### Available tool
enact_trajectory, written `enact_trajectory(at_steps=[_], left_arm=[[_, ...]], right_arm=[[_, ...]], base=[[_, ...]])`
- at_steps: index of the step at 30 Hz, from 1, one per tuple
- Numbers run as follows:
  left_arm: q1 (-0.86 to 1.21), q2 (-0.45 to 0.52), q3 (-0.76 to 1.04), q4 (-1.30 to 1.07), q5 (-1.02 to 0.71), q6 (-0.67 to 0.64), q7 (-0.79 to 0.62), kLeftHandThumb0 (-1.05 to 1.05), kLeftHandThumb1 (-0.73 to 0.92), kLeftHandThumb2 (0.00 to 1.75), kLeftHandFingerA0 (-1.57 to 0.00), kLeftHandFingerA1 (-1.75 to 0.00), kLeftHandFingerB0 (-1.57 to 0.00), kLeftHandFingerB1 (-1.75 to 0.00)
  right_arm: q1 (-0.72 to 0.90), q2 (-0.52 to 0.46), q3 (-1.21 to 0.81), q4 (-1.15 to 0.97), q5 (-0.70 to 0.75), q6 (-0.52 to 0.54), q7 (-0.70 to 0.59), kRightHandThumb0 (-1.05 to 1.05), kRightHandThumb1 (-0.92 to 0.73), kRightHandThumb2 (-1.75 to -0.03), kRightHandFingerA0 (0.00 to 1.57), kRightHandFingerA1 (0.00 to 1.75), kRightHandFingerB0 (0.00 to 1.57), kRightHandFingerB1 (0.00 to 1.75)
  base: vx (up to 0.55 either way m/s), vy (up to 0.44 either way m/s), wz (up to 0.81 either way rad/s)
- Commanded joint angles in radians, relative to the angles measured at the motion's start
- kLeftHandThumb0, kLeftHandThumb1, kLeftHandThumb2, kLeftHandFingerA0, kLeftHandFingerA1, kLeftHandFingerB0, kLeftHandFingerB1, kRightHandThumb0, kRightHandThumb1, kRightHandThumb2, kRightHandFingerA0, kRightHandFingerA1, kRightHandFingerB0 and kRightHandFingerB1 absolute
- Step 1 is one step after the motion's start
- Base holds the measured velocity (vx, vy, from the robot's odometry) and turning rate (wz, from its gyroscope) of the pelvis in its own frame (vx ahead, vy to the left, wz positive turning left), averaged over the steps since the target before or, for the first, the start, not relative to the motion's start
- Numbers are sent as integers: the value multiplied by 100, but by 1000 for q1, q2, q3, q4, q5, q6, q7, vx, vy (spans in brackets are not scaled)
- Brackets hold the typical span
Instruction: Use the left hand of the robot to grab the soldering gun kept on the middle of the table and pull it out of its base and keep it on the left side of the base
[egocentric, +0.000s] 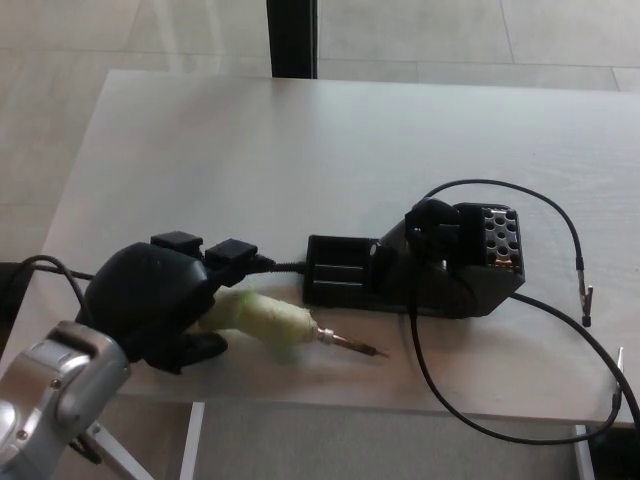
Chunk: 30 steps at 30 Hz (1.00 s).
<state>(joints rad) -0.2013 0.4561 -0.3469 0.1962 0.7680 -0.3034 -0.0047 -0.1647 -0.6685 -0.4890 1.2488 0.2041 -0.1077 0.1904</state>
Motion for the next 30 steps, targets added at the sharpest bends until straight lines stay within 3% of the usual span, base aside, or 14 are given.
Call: enact_trajectory(at_steps=[1,8,9,12,13,17,19,23,24,26,27,28,29,30], left_arm=[[-96,59,-38,-108,10,412,-638,-57,63,58,0,0,0,0],[-142,72,-41,-137,27,418,-695,-58,66,60,0,0,0,0],[-142,73,-40,-138,28,419,-697,-60,60,76,0,0,0,0],[-148,84,-41,-143,29,417,-716,-59,67,60,0,0,0,0],[-148,88,-40,-145,28,414,-717,-72,40,75,0,-25,0,-1],[-142,130,-3,-169,-31,399,-733,-78,43,77,0,-23,0,-1],[-164,159,47,-184,-133,400,-771,-73,70,61,0,0,0,0],[-185,200,112,-240,-214,424,-820,-73,59,78,0,0,0,0],[-185,211,132,-258,-236,430,-825,-72,70,61,0,0,0,0],[-179,238,217,-337,-323,478,-846,-71,57,78,0,0,0,0],[-163,266,298,-387,-392,490,-841,-71,57,79,0,0,0,-2],[-163,266,299,-390,-392,492,-843,-71,57,79,0,0,0,-2],[-146,272,345,-420,-430,530,-854,-71,57,80,0,0,0,-3],[-121,277,412,-444,-486,539,-845,-69,58,79,0,0,0,-2]], right_arm=[[5,-7,-3,-2,10,-5,0,-54,-17,-175,134,112,67,135],[-3,-6,-2,1,11,1,-9,-34,-14,-175,130,111,64,135],[-5,-6,-3,2,12,3,-10,-33,-16,-175,127,111,60,140],[-8,-6,-2,-2,12,2,-13,-38,-16,-175,127,113,62,138],[-8,-7,-3,-1,13,3,-13,-40,-17,-175,126,112,56,143],[-4,-5,-8,-7,20,2,-3,-58,-17,-175,123,118,55,142],[0,-11,-9,-5,19,0,-6,-68,-19,-175,124,116,49,140],[10,-10,-11,-3,20,-5,1,-67,-13,-175,127,113,47,142],[10,-9,-9,-3,19,-6,2,-72,-12,-175,125,112,47,143],[6,-5,-11,12,19,-9,1,-60,-15,-174,122,113,46,146],[6,-3,-15,26,21,-13,6,-61,-46,-147,118,112,62,120],[6,-3,-15,26,21,-13,6,-61,-46,-147,118,112,62,120],[16,1,-20,28,26,-16,11,-65,-45,-148,120,113,61,122],[19,1,-16,21,24,-16,8,-62,-16,-171,128,112,46,146]], base=[[0,0,0],[0,0,0],[0,0,0],[0,0,0],[0,0,0],[0,0,0],[0,0,0],[0,0,0],[0,0,0],[0,0,0],[0,0,0],[0,0,0],[0,0,0],[0,0,0]])
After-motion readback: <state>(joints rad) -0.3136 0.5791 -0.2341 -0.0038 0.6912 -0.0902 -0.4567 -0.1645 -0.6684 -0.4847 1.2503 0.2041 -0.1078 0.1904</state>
